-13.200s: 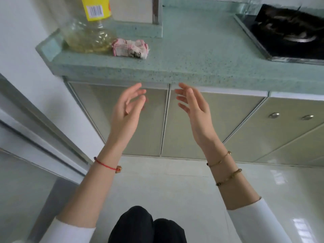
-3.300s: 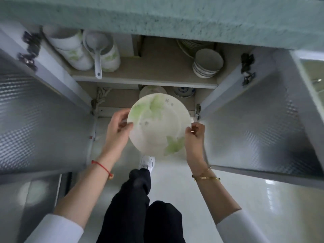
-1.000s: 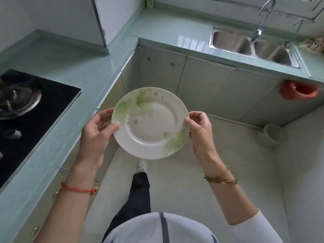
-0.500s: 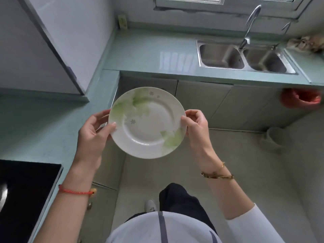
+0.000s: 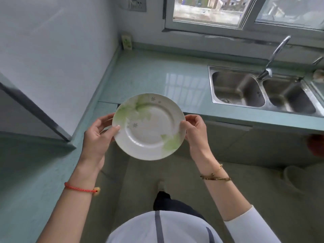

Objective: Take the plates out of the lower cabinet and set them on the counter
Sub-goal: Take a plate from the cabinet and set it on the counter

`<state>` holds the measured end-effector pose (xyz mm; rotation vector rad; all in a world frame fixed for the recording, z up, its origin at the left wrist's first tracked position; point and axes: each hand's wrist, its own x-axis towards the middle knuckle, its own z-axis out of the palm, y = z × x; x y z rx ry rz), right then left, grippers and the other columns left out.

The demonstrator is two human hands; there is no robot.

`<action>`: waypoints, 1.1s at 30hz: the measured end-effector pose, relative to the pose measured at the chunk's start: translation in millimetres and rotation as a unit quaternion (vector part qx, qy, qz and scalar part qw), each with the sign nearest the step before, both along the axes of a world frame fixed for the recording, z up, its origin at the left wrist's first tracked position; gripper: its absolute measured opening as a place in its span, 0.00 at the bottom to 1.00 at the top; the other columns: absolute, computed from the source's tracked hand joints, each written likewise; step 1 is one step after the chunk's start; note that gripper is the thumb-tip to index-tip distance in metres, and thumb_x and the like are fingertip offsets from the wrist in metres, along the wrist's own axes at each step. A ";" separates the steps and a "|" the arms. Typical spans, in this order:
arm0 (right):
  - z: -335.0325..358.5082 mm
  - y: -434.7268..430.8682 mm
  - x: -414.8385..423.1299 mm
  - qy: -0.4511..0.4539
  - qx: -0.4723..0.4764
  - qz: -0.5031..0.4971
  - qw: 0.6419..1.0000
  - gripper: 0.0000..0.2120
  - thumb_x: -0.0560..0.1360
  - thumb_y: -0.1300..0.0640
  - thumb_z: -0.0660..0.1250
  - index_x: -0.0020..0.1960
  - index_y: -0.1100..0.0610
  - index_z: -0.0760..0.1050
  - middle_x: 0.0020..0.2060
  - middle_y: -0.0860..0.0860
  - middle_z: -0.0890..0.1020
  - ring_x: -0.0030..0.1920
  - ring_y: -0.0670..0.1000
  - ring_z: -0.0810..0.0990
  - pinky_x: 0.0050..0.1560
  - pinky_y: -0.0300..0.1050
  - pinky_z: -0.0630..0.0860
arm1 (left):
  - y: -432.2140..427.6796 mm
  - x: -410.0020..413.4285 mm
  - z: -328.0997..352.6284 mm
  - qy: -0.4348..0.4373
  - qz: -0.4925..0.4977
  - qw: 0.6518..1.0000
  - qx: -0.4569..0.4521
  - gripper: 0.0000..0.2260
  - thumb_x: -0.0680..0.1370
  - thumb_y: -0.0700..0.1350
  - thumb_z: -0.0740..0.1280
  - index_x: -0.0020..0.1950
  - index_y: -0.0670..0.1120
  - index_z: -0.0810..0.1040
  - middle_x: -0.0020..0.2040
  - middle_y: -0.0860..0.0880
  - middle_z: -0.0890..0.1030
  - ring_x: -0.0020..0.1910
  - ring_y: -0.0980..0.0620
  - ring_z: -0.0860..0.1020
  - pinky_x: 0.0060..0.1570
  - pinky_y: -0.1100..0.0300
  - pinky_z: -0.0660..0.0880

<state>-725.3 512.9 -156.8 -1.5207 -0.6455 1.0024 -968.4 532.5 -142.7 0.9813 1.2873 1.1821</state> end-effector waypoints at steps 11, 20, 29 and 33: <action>-0.8 235.8 43.0 -0.046 -0.025 0.073 0.996 0.08 0.74 0.62 0.64 0.52 0.56 0.73 0.46 0.50 0.77 0.44 0.48 0.76 0.41 0.41 0.73 | 211.1 45.4 -5.5 0.052 0.065 0.996 -0.014 0.16 0.76 0.33 0.68 0.62 0.47 0.79 0.59 0.45 0.82 0.55 0.48 0.81 0.56 0.51 0.79; -30.6 405.7 46.9 -0.050 -0.057 0.043 0.996 0.08 0.73 0.63 0.64 0.53 0.59 0.74 0.46 0.52 0.78 0.46 0.50 0.77 0.47 0.45 0.75 | 379.8 54.7 -32.2 0.086 0.049 0.995 -0.006 0.20 0.73 0.30 0.71 0.61 0.47 0.77 0.56 0.49 0.81 0.49 0.57 0.80 0.46 0.62 0.78; -69.8 567.1 44.4 -0.112 -0.108 -0.021 0.988 0.06 0.72 0.61 0.67 0.48 0.60 0.79 0.43 0.51 0.82 0.48 0.52 0.80 0.53 0.46 0.78 | 545.2 63.0 -69.3 0.144 0.022 0.989 -0.035 0.26 0.71 0.30 0.73 0.67 0.43 0.75 0.61 0.47 0.79 0.49 0.51 0.79 0.44 0.64 0.76; -89.7 620.2 40.7 -0.132 -0.138 -0.019 0.981 0.05 0.71 0.62 0.66 0.47 0.58 0.78 0.45 0.51 0.82 0.51 0.52 0.80 0.53 0.45 0.77 | 602.9 61.0 -95.2 0.167 0.019 0.984 -0.050 0.26 0.70 0.30 0.73 0.67 0.44 0.76 0.62 0.45 0.80 0.52 0.49 0.79 0.45 0.62 0.76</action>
